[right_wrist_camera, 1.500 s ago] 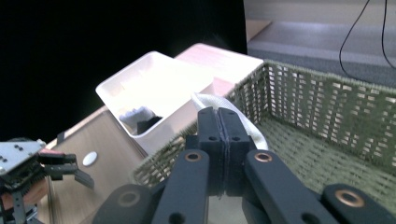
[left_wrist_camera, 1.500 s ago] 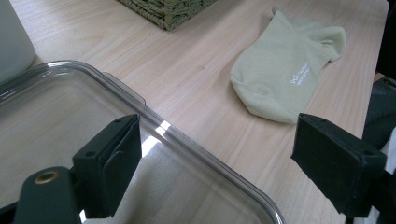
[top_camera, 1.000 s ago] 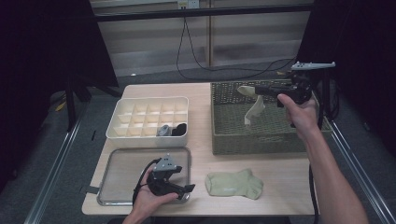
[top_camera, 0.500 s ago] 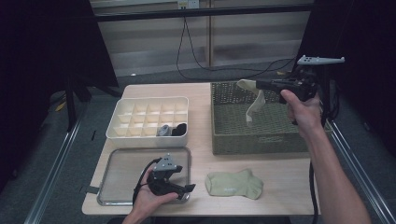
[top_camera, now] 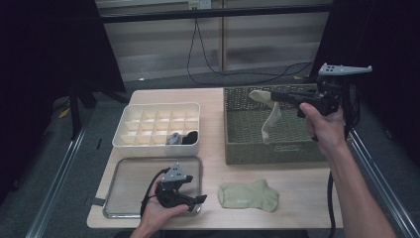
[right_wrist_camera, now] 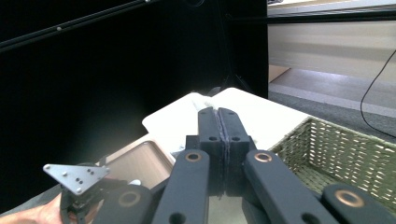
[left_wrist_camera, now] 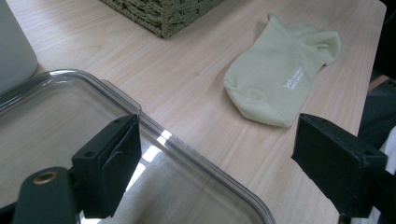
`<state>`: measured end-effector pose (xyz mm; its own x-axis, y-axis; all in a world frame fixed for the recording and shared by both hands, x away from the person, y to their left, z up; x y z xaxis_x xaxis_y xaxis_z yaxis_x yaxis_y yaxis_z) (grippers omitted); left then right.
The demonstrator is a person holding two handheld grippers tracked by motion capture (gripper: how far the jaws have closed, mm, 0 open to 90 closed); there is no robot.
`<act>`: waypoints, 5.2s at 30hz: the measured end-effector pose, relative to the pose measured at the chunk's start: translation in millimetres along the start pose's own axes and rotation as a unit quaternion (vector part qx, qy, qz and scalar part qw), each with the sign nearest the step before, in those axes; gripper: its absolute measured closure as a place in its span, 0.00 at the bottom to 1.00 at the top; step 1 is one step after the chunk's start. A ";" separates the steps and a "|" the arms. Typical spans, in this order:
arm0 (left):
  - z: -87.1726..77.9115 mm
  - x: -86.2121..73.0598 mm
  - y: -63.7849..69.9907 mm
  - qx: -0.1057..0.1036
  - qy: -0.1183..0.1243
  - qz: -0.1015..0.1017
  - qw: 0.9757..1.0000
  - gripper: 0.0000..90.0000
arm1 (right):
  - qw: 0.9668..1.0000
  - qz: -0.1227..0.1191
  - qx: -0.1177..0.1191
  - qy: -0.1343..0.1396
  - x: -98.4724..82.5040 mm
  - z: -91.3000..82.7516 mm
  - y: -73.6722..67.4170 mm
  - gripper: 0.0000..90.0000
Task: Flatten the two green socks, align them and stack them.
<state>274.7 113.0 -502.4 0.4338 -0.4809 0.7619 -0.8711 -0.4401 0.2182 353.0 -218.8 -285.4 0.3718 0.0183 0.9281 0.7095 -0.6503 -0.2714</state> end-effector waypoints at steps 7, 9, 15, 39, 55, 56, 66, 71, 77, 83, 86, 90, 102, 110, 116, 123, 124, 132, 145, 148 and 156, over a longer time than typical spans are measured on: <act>1.3 0.4 1.0 0.001 -0.002 0.001 1.000 0.17 | 1.000 -0.013 -0.001 -0.012 -10.6 -6.3 -16.8 1.00; 2.1 1.1 2.3 -0.002 0.000 0.001 1.000 0.17 | 1.000 -0.014 -0.002 -0.013 -13.9 -8.2 -19.7 1.00; 1.9 4.4 8.0 -0.003 0.014 0.009 1.000 0.19 | 1.000 -0.007 0.009 -0.003 -22.0 -16.3 -28.7 1.00; 11.8 20.2 21.2 -0.021 0.029 0.031 0.999 0.28 | 0.999 0.021 0.020 -0.041 -88.9 -10.5 -42.6 1.00; 22.4 46.7 25.3 -0.031 0.038 0.050 0.998 0.42 | 0.997 0.031 0.038 -0.060 -125.3 4.7 -58.8 1.00; 23.4 48.3 25.5 -0.032 0.039 0.050 0.997 0.42 | 0.997 0.032 0.039 -0.064 -127.8 5.9 -59.0 1.00; 31.5 70.3 25.5 -0.037 0.060 0.063 0.996 0.52 | 0.993 0.044 0.048 -0.095 -152.7 24.0 -58.0 1.00; 32.8 67.7 25.0 -0.038 0.058 0.065 0.995 0.55 | 0.992 0.046 0.052 -0.106 -160.2 30.5 -57.8 1.00; 33.2 68.4 26.0 -0.040 0.063 0.073 0.995 0.56 | 0.989 0.046 0.066 -0.122 -168.7 40.8 -65.3 1.00; 31.3 68.9 27.1 -0.051 0.079 0.069 0.993 0.72 | 0.987 0.045 0.074 -0.133 -173.8 46.5 -70.6 1.00; 32.1 67.8 27.9 -0.054 0.079 0.076 0.993 0.87 | 0.987 0.045 0.073 -0.137 -176.7 48.2 -69.9 1.00; 31.0 66.0 31.1 -0.068 0.075 0.081 0.992 0.98 | 0.988 0.043 0.065 -0.132 -175.7 45.9 -66.5 1.00; 38.3 61.0 53.9 -0.115 0.036 0.098 0.988 0.99 | 0.991 0.032 0.025 -0.130 -181.4 45.7 -45.6 1.00; 49.7 48.9 33.0 -0.098 0.012 0.065 0.993 0.99 | 0.987 0.035 0.024 -0.157 -200.9 60.8 -42.7 0.98; 53.9 43.2 24.5 -0.090 0.002 0.054 0.995 0.99 | 0.987 0.036 0.033 -0.154 -200.3 52.8 -49.9 0.85; 55.3 36.2 19.9 -0.082 -0.014 0.046 0.995 0.99 | 0.988 0.035 0.024 -0.146 -198.1 31.6 -49.8 0.81; 54.7 35.2 18.8 -0.081 -0.017 0.047 0.995 0.99 | 0.988 0.036 0.026 -0.147 -199.0 28.5 -50.7 0.82; 54.7 31.2 18.3 -0.078 -0.021 0.041 0.996 0.98 | 0.982 0.035 0.040 -0.183 -228.3 15.0 -68.6 0.82; 54.2 30.2 20.1 -0.083 -0.019 0.043 0.995 0.98 | 0.970 0.010 0.052 -0.236 -260.6 35.6 -85.8 0.65; 54.2 29.9 20.3 -0.083 -0.020 0.043 0.995 0.98 | 0.970 0.004 0.049 -0.239 -264.1 38.8 -87.9 0.60; 55.2 29.8 20.9 -0.085 -0.023 0.044 0.995 0.98 | 0.973 -0.011 0.028 -0.231 -263.3 47.4 -88.1 0.60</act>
<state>282.1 47.6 -508.8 0.3615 -0.5482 0.7542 -0.9306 -0.2627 0.2551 220.9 -130.3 -517.9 0.5764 0.3791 0.7239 0.7466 -0.6045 -0.2779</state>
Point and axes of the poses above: each handheld gripper's, and its own axes: z roughly forward along the jaws, x roughly out of its top, y roughly to its right, the point moved 5 cm from there along z, roughly forward along the jaws, and after that the axes turned 3 degrees about -x, right-handed, at the moved point
